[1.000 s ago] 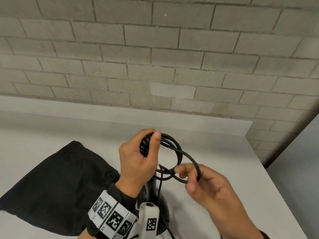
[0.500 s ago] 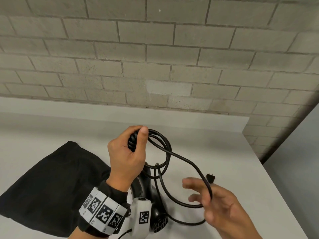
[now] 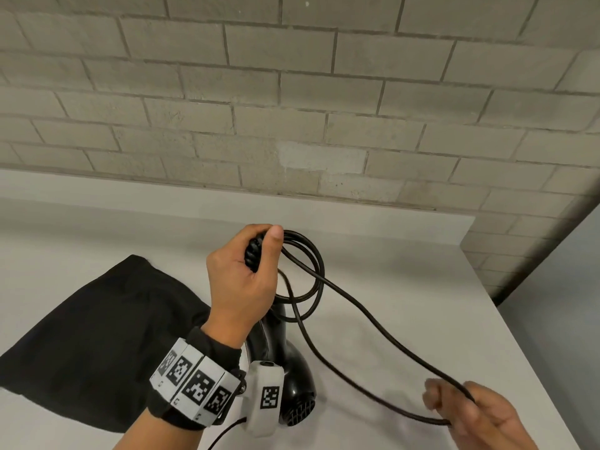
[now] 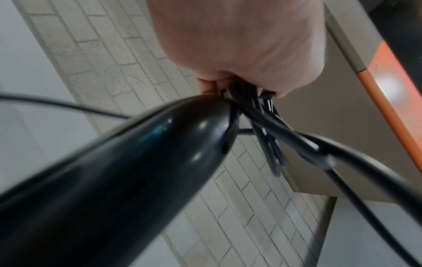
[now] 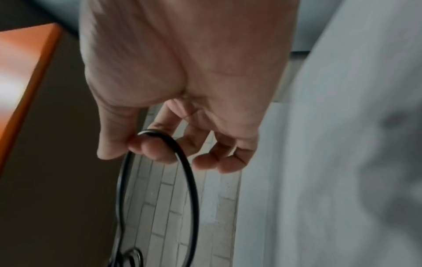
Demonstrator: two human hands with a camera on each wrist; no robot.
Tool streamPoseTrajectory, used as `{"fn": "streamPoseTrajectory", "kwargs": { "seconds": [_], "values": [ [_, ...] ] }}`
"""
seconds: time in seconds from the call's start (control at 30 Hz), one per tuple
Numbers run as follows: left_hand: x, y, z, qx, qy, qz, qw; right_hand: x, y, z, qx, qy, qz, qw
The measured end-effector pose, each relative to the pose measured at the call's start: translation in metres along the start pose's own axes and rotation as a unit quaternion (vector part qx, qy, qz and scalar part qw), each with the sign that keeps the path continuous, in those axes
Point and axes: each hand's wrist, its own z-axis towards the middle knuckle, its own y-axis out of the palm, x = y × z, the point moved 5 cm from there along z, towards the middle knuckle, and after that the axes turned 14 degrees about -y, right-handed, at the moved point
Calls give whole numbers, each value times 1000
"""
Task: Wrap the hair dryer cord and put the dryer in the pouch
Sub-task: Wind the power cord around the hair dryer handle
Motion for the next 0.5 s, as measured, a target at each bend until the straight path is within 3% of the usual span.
{"fn": "streamPoseTrajectory", "kwargs": {
  "seconds": [0.1,0.13,0.17,0.2,0.27,0.3,0.43,0.5],
  "values": [
    [1,1,0,-3,1,0,1000,13,-6,-11,79,-27,175,981],
    [1,1,0,-3,1,0,1000,9,-4,-13,75,-50,127,988],
    [0,1,0,-4,2,3,1000,5,2,-10,23,-37,74,996],
    [1,1,0,-6,7,10,1000,2,4,-12,18,17,-2,1000],
    [4,3,-2,-12,26,28,999,-4,-7,-18,66,42,-247,966],
    [5,4,-2,-15,33,33,999,-8,-10,-15,78,38,-299,950],
    [4,7,-3,-11,16,18,1000,-18,-11,-2,152,-2,-309,939],
    [4,7,-3,-9,13,18,1000,-21,3,6,146,-45,-356,922]
  ]
}}
